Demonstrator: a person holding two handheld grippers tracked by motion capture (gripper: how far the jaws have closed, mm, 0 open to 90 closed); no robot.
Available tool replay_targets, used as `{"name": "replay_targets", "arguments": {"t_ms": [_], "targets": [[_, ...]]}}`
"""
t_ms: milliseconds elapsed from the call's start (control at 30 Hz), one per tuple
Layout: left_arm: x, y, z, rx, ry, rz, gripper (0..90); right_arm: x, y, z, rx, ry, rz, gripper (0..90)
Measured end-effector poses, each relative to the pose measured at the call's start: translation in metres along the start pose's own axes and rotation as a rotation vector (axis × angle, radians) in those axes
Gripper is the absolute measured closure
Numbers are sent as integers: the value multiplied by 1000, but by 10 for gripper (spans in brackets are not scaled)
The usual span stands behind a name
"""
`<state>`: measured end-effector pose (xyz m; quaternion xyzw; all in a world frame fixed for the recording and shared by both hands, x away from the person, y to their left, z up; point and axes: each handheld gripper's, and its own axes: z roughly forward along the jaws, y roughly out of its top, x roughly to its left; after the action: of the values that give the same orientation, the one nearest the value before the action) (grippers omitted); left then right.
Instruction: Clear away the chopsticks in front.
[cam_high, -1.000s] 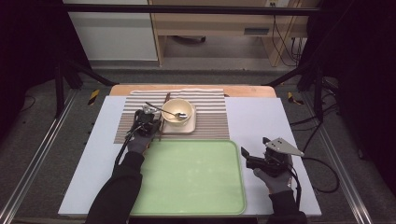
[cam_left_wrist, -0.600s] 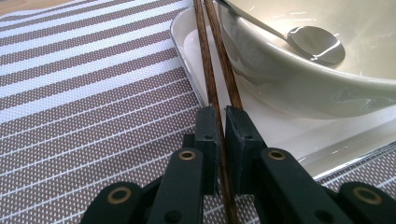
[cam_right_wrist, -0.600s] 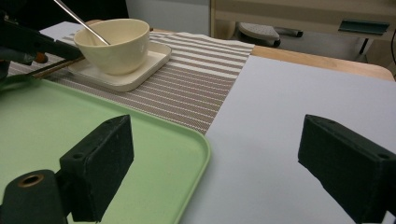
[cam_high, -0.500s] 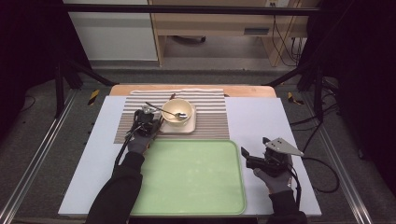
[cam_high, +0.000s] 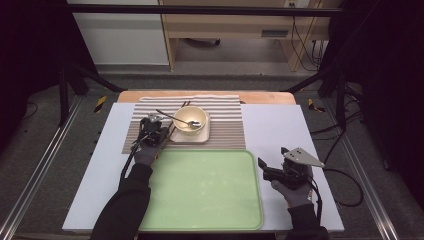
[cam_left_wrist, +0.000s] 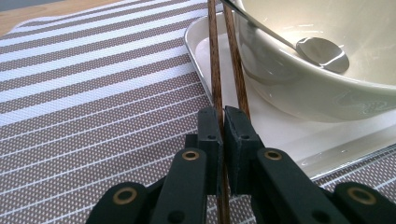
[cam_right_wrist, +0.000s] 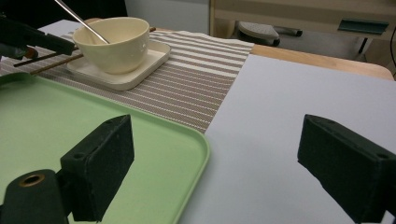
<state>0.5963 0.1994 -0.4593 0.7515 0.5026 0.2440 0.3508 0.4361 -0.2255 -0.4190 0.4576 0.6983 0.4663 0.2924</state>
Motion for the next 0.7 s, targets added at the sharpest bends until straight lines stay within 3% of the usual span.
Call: {"name": "replay_targets", "arguments": {"t_ms": [700], "targets": [[20, -16, -41, -68, 23, -37, 852, -1, 0, -2, -3, -9, -4, 74]]}}
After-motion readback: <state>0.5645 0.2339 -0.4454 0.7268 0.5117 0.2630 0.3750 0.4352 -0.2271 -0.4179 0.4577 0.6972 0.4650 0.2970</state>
